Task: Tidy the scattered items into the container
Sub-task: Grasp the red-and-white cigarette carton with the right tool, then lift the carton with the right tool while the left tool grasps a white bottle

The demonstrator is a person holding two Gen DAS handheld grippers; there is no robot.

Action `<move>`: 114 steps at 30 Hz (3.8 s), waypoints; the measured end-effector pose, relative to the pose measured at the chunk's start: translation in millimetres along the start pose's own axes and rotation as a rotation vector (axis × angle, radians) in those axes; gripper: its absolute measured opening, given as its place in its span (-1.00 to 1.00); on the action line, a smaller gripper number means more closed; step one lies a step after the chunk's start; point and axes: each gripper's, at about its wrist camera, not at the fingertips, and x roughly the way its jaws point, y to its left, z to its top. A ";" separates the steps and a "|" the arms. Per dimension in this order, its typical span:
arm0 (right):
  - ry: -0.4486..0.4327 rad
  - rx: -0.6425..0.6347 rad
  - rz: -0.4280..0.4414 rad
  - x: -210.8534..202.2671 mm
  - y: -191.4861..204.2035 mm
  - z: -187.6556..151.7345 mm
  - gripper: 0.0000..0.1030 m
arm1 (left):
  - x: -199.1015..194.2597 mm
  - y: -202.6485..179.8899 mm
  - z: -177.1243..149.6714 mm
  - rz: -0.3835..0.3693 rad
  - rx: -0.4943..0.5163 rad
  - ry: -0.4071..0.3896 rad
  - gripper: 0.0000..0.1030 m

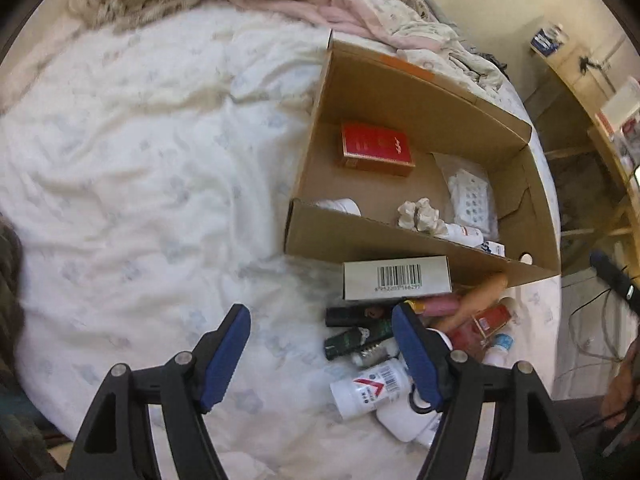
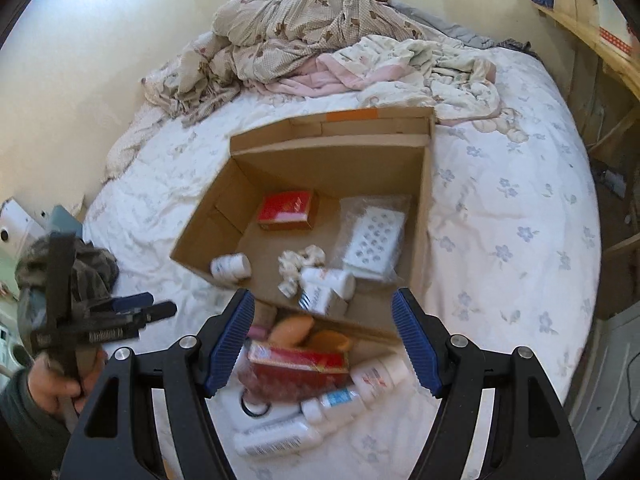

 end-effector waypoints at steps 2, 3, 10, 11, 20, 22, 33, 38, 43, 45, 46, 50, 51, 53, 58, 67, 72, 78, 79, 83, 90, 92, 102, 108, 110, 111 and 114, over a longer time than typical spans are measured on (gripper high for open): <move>0.016 0.018 -0.015 0.4 -10.7 -6.2 0.46 | -0.8 -2.6 -1.0 0.022 0.016 -0.014 0.44; 0.021 0.030 -0.019 0.5 -15.1 -8.4 0.46 | -0.5 -4.3 -1.9 0.025 0.021 -0.018 0.44; 0.156 0.086 0.007 24.1 -36.8 -27.6 0.46 | 6.7 -19.6 -5.9 0.005 0.059 -0.008 0.44; 0.185 0.077 0.005 30.2 -36.0 -30.0 0.46 | 6.5 -21.1 -5.9 0.005 0.063 -0.010 0.44; 0.273 0.044 0.043 60.1 -24.8 -35.3 0.47 | 7.0 -10.2 -4.5 -0.001 0.013 0.003 0.44; 0.290 0.081 0.111 68.5 -18.0 -35.4 0.54 | 7.8 -5.3 -3.5 -0.007 -0.012 0.008 0.44; 0.394 0.150 0.141 123.7 2.4 -33.5 0.90 | 7.6 -1.3 -3.6 -0.008 -0.017 0.015 0.44; 0.406 0.113 0.142 129.5 11.2 -39.1 0.92 | 10.0 -4.8 -3.7 -0.009 -0.005 0.025 0.44; 0.389 0.113 0.127 123.7 11.3 -34.4 0.92 | 16.2 -12.2 -8.8 -0.003 0.034 0.054 0.44; 0.386 0.124 0.147 120.5 11.3 -33.1 0.92 | 20.7 -14.6 -12.4 0.004 0.055 0.082 0.44; 0.389 0.115 0.155 120.3 13.4 -33.3 0.92 | 24.7 -15.8 -15.3 0.014 0.071 0.105 0.44; 0.420 0.038 0.112 131.9 26.9 -37.7 0.93 | 42.1 -19.1 -32.6 0.033 0.126 0.221 0.44; 0.430 0.022 0.101 134.9 29.4 -39.1 0.93 | 44.2 -21.3 -35.7 0.014 0.138 0.240 0.44; 0.439 -0.010 0.081 138.2 34.3 -41.1 0.93 | 46.2 -29.2 -40.7 0.014 0.183 0.250 0.44; 0.422 -0.013 0.075 138.4 33.0 -40.1 0.90 | 66.5 -49.0 -53.6 0.070 0.303 0.297 0.46; 0.378 0.046 0.106 119.6 15.9 -33.4 0.77 | 69.1 -67.1 -65.6 0.054 0.402 0.295 -0.11; 0.329 0.039 0.106 95.9 9.9 -30.2 0.77 | 45.2 -64.1 -69.4 0.036 0.396 0.248 -0.28; 0.249 0.093 0.191 63.7 -1.4 -22.9 0.77 | -13.4 -68.0 -56.3 -0.133 0.334 0.055 -0.29; 0.230 0.101 0.206 58.2 -2.6 -20.7 0.77 | -22.1 -70.0 -53.7 -0.150 0.333 0.018 -0.29; 0.124 0.125 0.281 30.8 -3.7 -6.2 0.77 | -48.9 -70.0 -37.4 -0.212 0.286 -0.126 -0.29; -0.068 0.137 0.298 5.7 9.4 15.2 0.77 | -65.2 -50.5 1.8 -0.221 0.161 -0.205 -0.29; -0.103 0.167 0.292 5.0 4.7 20.1 0.77 | -63.7 -50.6 13.7 -0.209 0.151 -0.214 -0.29; -0.037 0.245 0.199 42.3 -21.0 31.2 0.77 | -10.6 -54.6 58.8 -0.120 0.140 -0.145 -0.28; 0.026 0.154 0.113 67.7 -5.4 35.0 0.77 | 13.8 -55.0 61.2 -0.085 0.168 -0.107 -0.28; 0.066 0.107 0.057 79.2 3.0 35.3 0.77 | 17.0 -52.8 60.9 -0.080 0.161 -0.097 -0.28; 0.083 0.093 0.045 83.9 6.2 35.1 0.77 | 19.3 -52.3 60.7 -0.075 0.163 -0.089 -0.28; 0.108 0.053 0.023 93.7 14.6 34.0 0.77 | 24.8 -51.5 59.7 -0.072 0.160 -0.075 -0.27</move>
